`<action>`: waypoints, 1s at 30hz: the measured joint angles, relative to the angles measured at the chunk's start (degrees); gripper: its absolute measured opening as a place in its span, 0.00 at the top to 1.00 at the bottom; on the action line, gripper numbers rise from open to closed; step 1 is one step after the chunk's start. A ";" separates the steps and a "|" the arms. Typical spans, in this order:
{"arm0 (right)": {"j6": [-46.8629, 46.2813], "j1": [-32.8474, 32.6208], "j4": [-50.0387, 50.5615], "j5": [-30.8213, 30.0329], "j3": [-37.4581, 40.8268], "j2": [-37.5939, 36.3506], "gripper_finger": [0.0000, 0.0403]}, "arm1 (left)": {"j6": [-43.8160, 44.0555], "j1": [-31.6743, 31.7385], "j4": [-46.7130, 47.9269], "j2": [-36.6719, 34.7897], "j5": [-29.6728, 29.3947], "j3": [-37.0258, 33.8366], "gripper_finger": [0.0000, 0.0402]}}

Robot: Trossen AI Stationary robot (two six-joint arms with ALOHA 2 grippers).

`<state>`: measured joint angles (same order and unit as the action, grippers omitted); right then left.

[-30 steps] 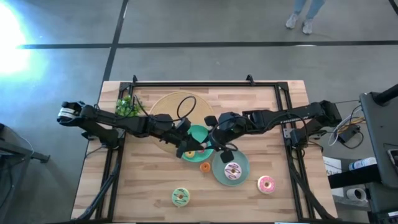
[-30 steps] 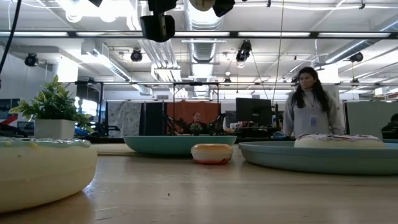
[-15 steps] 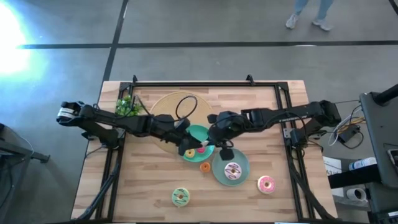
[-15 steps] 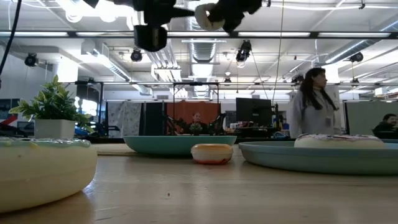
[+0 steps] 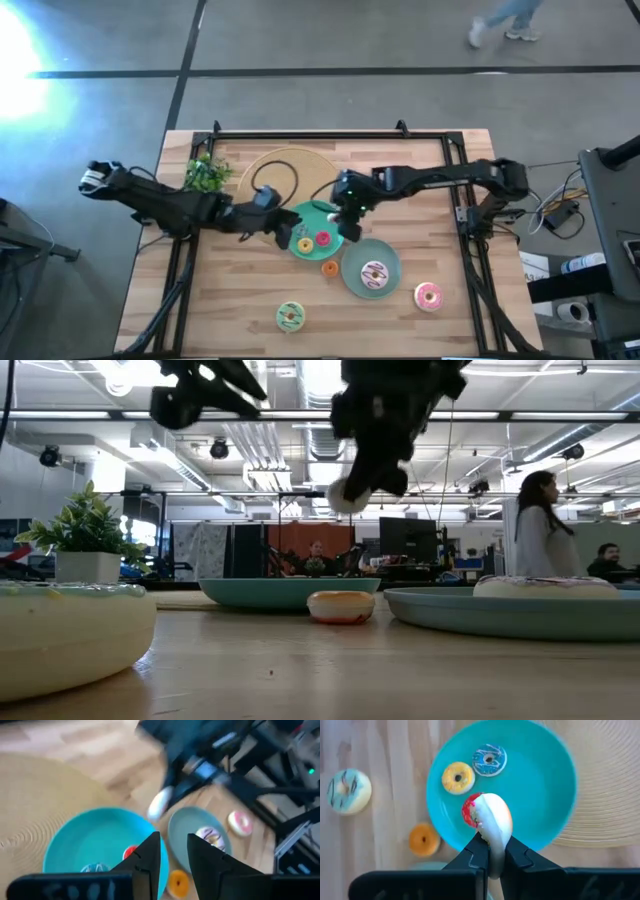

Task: Pick & Place donuts
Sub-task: Put the small white doughnut on the blue plate

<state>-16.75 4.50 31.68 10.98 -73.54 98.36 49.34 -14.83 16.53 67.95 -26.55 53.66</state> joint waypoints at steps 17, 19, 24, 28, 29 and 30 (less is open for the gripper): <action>-3.32 4.94 4.94 12.83 -6.78 18.31 0.94 | 2.05 -14.79 0.27 -4.62 -16.57 -0.09 0.82; -3.19 4.95 4.59 13.09 -6.79 18.26 0.90 | 1.84 -14.79 0.18 -4.51 -16.66 -0.24 0.82; -3.00 4.95 5.33 13.12 -6.77 18.26 0.74 | 1.68 -14.79 2.15 -4.49 -16.93 -0.38 0.82; -2.95 4.91 5.51 8.95 -6.74 17.97 0.63 | 1.71 -14.79 2.78 -4.47 -16.91 -0.41 0.82; -2.55 4.90 5.51 7.46 -6.73 17.68 0.60 | 1.77 -14.79 2.80 -4.47 -16.91 -0.41 0.82; -2.20 4.91 5.44 6.16 -6.73 17.28 0.58 | 1.77 -14.79 2.84 -4.47 -16.89 -0.41 0.82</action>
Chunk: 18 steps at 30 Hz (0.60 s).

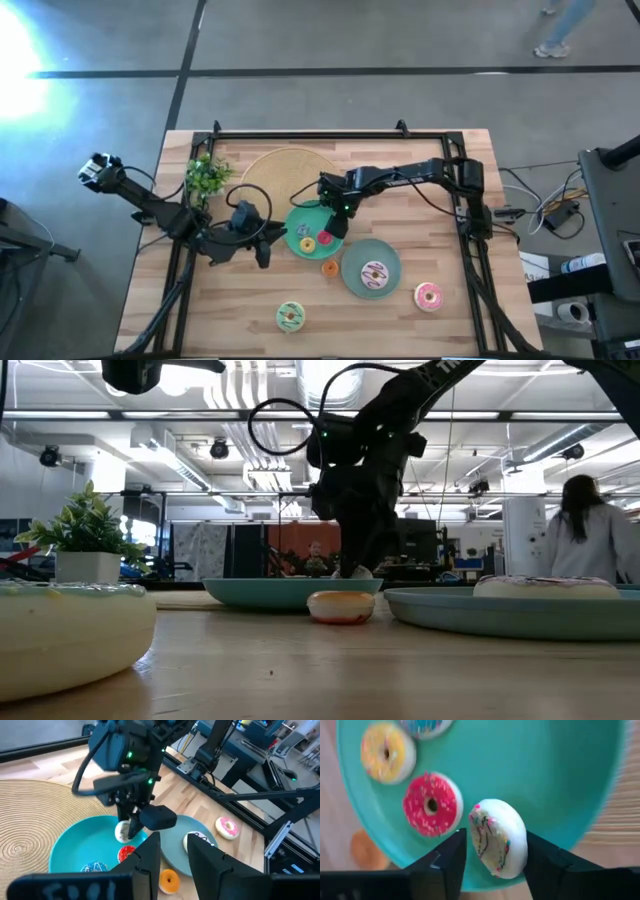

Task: Pick & Place donuts
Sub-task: Put the small white doughnut on the blue plate, then put the small orange doughnut on the blue plate

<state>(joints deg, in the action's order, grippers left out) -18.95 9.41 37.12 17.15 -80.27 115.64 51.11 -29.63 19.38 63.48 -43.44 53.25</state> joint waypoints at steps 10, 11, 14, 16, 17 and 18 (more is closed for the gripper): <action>5.18 0.11 0.14 -9.63 -1.14 -5.46 0.51 | 0.24 0.00 0.65 0.00 0.18 0.00 0.82; 6.08 0.11 0.38 -10.63 -1.14 -6.08 0.51 | 0.48 0.00 1.38 0.00 0.84 0.00 0.82; 11.87 -0.29 1.89 -11.79 -1.04 -8.57 0.51 | 2.31 0.00 4.54 0.36 4.39 -0.01 0.82; 16.86 -1.11 3.56 -11.80 -0.69 -10.60 0.52 | 2.55 0.00 6.21 1.72 6.83 -0.02 0.82; 19.10 -1.66 4.24 -11.80 -0.27 -11.61 0.52 | 1.79 0.00 6.61 2.80 8.12 -0.02 0.82; 20.88 -2.24 4.59 -11.75 0.31 -12.41 0.52 | 0.58 0.00 6.77 4.13 9.26 -0.04 0.82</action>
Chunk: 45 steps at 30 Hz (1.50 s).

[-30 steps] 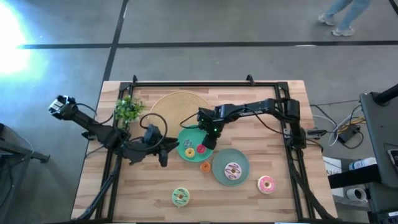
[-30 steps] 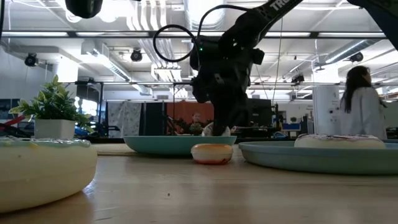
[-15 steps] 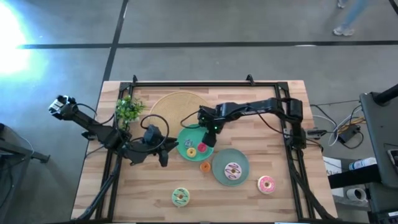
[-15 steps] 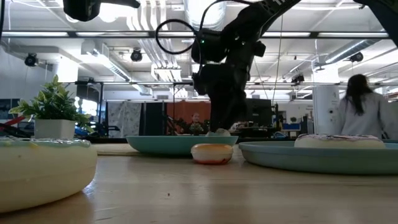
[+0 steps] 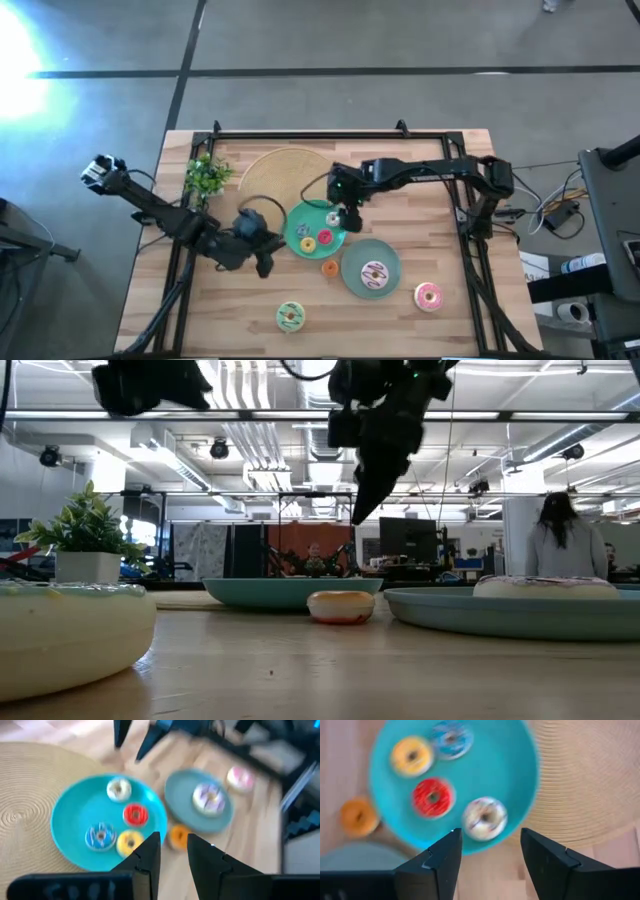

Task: Pick & Place donuts
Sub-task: Put the small orange doughnut on the blue plate

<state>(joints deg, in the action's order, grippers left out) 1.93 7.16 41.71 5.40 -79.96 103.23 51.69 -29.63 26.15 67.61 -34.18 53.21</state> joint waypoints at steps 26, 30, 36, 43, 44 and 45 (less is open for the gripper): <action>-46.77 -16.25 -0.44 -15.97 21.91 -27.37 0.52 | -21.42 5.70 -2.57 12.93 5.86 1.47 0.82; -48.18 -17.41 -0.30 -19.23 23.23 -30.75 0.52 | -21.38 5.70 -2.57 10.66 5.84 2.20 0.82; -43.55 -17.34 -0.09 -22.39 23.36 -34.66 0.52 | -21.26 5.80 -2.73 9.00 5.79 3.61 0.82; -39.01 -17.25 -0.09 -29.18 23.43 -36.62 0.52 | -16.71 6.18 -2.47 8.97 4.68 3.87 0.82; -38.57 -17.30 -0.09 -29.70 23.47 -36.64 0.52 | -15.92 6.21 -2.37 8.95 4.65 3.87 0.82; -38.18 -17.29 -0.09 -29.86 23.51 -36.64 0.52 | -15.53 6.23 -2.23 8.94 4.66 3.87 0.82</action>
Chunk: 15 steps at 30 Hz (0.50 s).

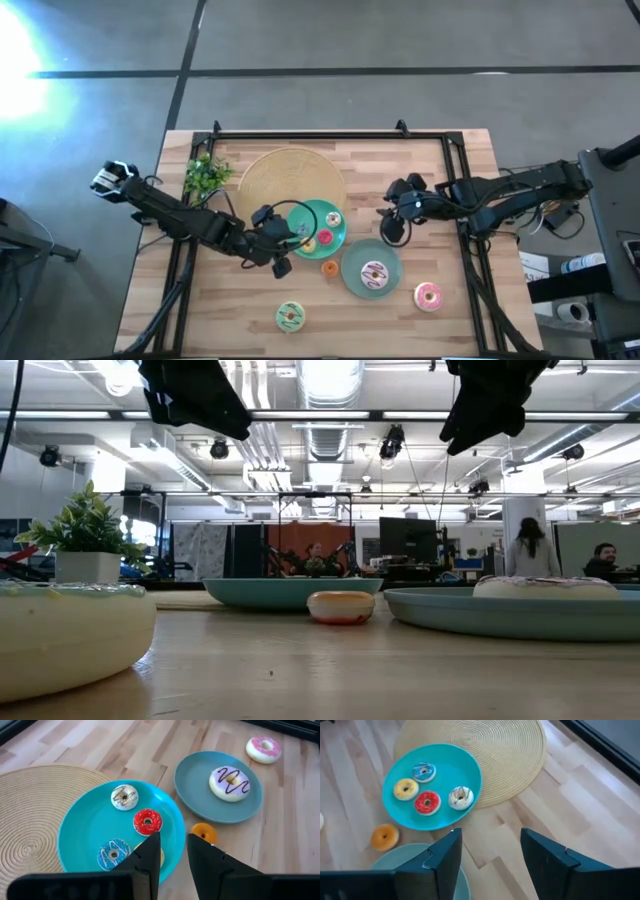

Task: Pick & Place donuts
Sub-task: Put the small orange doughnut on the blue plate

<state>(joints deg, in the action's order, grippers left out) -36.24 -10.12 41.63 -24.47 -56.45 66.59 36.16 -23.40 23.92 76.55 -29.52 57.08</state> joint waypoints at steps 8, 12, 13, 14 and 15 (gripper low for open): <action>0.32 0.01 -0.22 -0.38 0.13 0.11 0.52 | -0.50 0.11 0.61 -1.88 -0.09 -0.02 0.82; 0.50 0.02 -0.20 -1.11 0.22 0.13 0.52 | -0.44 0.16 0.63 -1.88 -0.58 -0.07 0.82; 0.50 0.03 -0.21 -1.18 0.22 0.13 0.52 | -0.46 0.16 0.60 -1.88 -0.59 -0.07 0.82; 0.50 0.03 -0.22 -1.21 0.22 0.13 0.52 | -0.46 0.16 0.62 -1.88 -0.58 -0.07 0.82; 0.50 0.03 -0.22 -1.20 0.22 0.13 0.52 | -0.46 0.16 0.64 -1.88 -0.57 -0.09 0.82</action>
<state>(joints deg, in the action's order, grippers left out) -35.75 -10.09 41.41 -25.67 -56.23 66.72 35.70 -23.24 24.56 74.67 -30.09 56.99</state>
